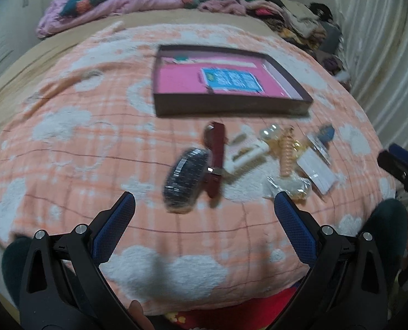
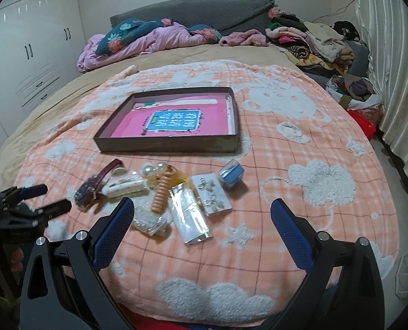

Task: Organize jewelry
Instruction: 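Grasp the red watch with the left tool while the right tool grasps the blue box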

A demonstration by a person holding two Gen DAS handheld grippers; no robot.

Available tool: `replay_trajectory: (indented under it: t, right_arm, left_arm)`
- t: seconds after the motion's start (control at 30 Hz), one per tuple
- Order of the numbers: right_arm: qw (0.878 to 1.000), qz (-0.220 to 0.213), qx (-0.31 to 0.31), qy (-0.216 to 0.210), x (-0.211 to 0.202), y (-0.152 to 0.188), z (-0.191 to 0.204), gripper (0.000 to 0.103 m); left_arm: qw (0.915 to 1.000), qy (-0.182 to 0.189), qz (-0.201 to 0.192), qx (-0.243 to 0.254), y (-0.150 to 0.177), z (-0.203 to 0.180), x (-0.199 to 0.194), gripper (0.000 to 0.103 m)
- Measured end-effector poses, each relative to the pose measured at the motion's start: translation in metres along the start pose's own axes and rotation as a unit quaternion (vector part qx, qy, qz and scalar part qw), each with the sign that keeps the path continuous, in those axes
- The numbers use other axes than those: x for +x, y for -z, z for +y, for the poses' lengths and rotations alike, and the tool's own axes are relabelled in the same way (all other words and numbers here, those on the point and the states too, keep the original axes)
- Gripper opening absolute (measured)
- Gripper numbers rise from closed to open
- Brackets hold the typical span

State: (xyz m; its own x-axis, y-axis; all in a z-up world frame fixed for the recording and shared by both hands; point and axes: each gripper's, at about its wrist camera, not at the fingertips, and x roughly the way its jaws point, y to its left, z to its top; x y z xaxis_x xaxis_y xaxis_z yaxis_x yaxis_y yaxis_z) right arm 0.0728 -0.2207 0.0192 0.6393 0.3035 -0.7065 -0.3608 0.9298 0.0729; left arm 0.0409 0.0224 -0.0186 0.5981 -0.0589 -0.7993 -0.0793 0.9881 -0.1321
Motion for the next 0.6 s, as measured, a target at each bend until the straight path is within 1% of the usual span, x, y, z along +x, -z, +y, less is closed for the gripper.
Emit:
replay_trajectory:
  t: [0.03,0.07,0.1,0.17,0.2,0.27,0.33,0.4,0.53,0.57,0.6]
  right_arm:
    - [1.0,0.001,0.002,0.002,0.003,-0.001,-0.003,0.099]
    - [1.0,0.003,0.003,0.005,0.005,-0.001,-0.005,0.099]
    - [1.0,0.004,0.005,0.006,0.007,-0.002,-0.007,0.099]
    - [1.0,0.007,0.01,0.012,0.013,-0.003,-0.012,0.099]
    - [1.0,0.008,0.012,0.013,0.016,-0.004,-0.014,0.099]
    - [1.0,0.009,0.015,0.019,0.02,-0.005,-0.019,0.099]
    - [1.0,0.011,0.018,0.023,0.026,-0.007,-0.024,0.099]
    - [0.999,0.013,0.019,0.028,0.032,-0.009,-0.028,0.099]
    - [0.999,0.022,0.019,0.033,0.046,-0.012,-0.036,0.099]
    - [0.999,0.026,0.019,0.034,0.05,-0.013,-0.038,0.099]
    - [0.999,0.029,0.018,0.034,0.054,-0.013,-0.04,0.099]
  left_arm:
    - [0.9999,0.007,0.005,0.004,0.0,-0.002,0.004,0.089]
    - [0.9999,0.011,0.011,0.008,0.0,-0.004,0.008,0.08]
    - [0.9996,0.018,0.016,0.011,0.0,-0.006,0.013,0.068]
    - [0.9992,0.026,0.029,0.011,-0.001,-0.007,0.024,0.055]
    - [0.999,0.027,0.032,0.013,-0.001,-0.007,0.027,0.051]
    - [0.9991,0.022,0.033,0.014,-0.003,-0.007,0.034,0.048]
    - [0.9989,0.024,0.037,0.012,-0.004,-0.006,0.04,0.042]
    - [0.9989,0.026,0.036,0.013,-0.006,-0.005,0.043,0.031]
    - [0.9988,0.026,0.037,0.017,-0.01,-0.007,0.05,0.026]
    - [0.9987,0.027,0.038,0.018,-0.011,-0.007,0.052,0.022]
    - [0.9987,0.026,0.04,0.019,-0.012,-0.007,0.054,0.02]
